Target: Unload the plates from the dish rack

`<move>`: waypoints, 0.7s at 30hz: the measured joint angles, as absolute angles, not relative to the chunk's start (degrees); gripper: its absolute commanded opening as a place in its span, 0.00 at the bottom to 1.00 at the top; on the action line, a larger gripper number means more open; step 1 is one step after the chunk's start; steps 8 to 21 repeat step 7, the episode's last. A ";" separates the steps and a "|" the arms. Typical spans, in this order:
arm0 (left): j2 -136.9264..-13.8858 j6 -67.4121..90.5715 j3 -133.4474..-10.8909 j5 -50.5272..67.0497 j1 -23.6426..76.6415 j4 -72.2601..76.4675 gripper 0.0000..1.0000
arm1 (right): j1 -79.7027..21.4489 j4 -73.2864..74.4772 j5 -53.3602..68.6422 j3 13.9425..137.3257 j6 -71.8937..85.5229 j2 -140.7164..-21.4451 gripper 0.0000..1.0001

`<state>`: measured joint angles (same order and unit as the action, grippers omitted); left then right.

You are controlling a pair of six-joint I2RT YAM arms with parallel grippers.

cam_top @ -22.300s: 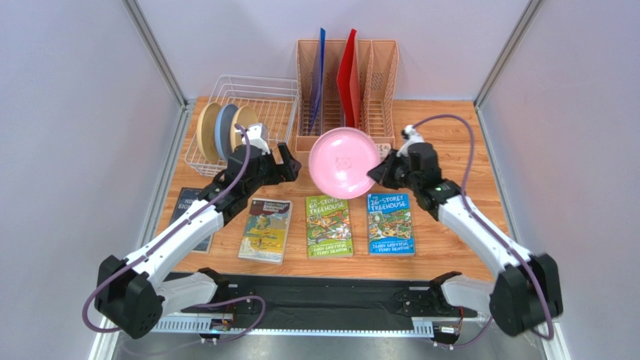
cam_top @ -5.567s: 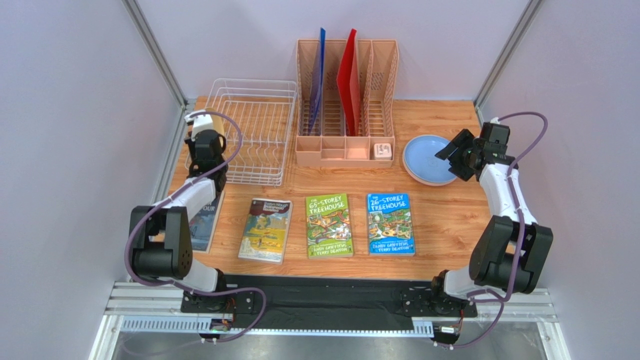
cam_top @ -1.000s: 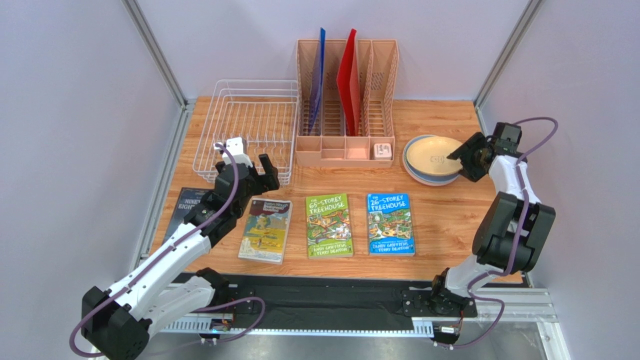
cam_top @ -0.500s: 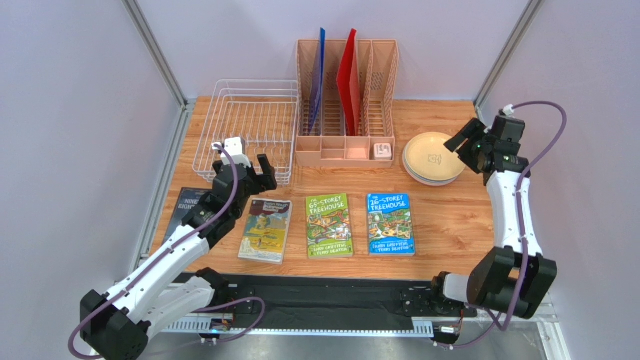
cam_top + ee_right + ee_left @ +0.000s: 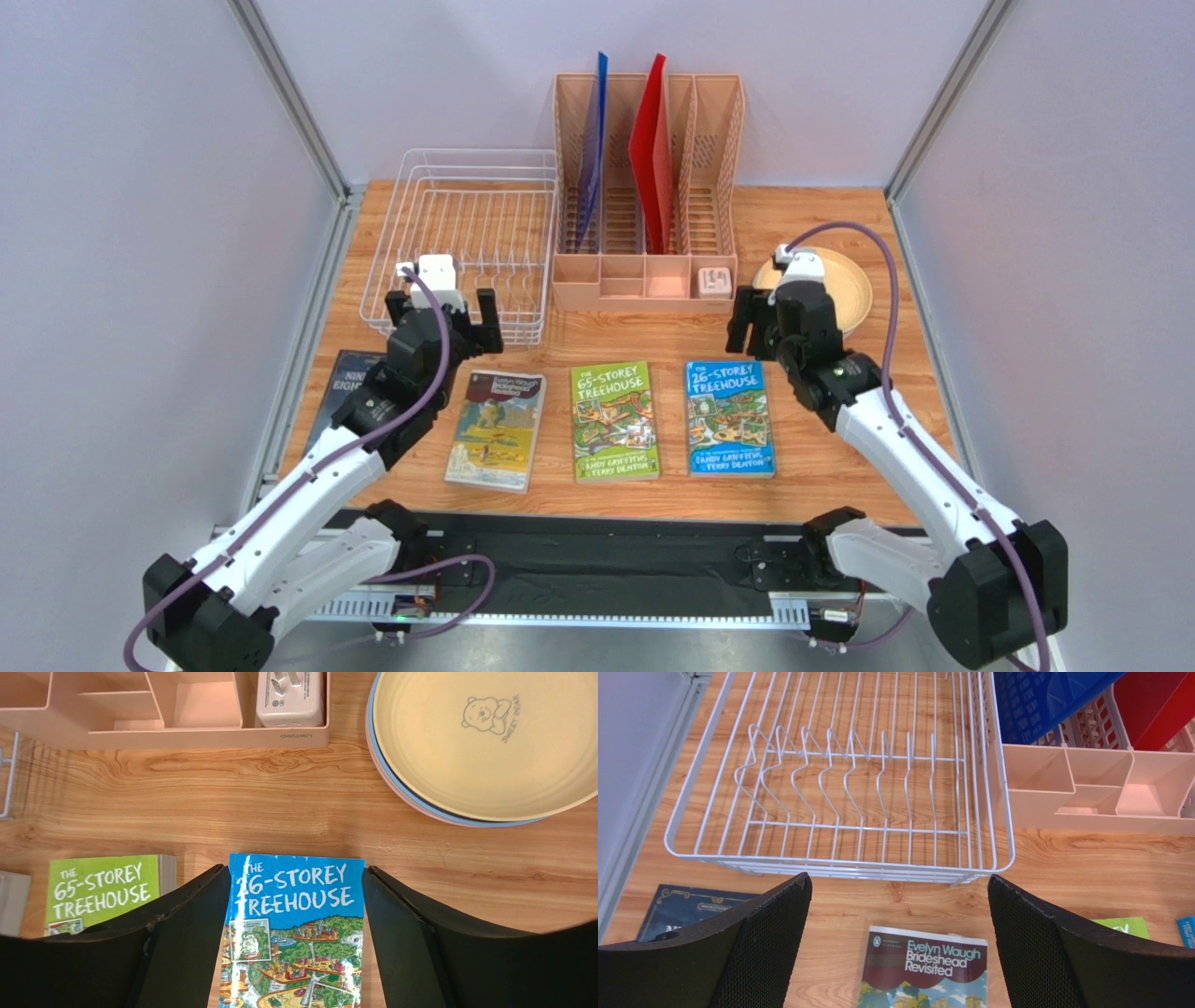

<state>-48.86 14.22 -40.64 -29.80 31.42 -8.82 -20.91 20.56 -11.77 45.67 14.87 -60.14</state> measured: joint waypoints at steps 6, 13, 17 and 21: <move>-48.64 12.34 -40.71 -29.93 31.42 -8.97 1.00 | -25.23 17.52 -19.00 44.12 11.44 -56.23 0.75; -48.51 12.16 -40.86 -29.87 31.42 -9.15 1.00 | -25.26 17.32 -19.73 44.47 11.14 -55.88 0.75; -48.51 12.16 -40.86 -29.87 31.42 -9.15 1.00 | -25.26 17.32 -19.73 44.47 11.14 -55.88 0.75; -48.51 12.16 -40.86 -29.87 31.42 -9.15 1.00 | -25.26 17.32 -19.73 44.47 11.14 -55.88 0.75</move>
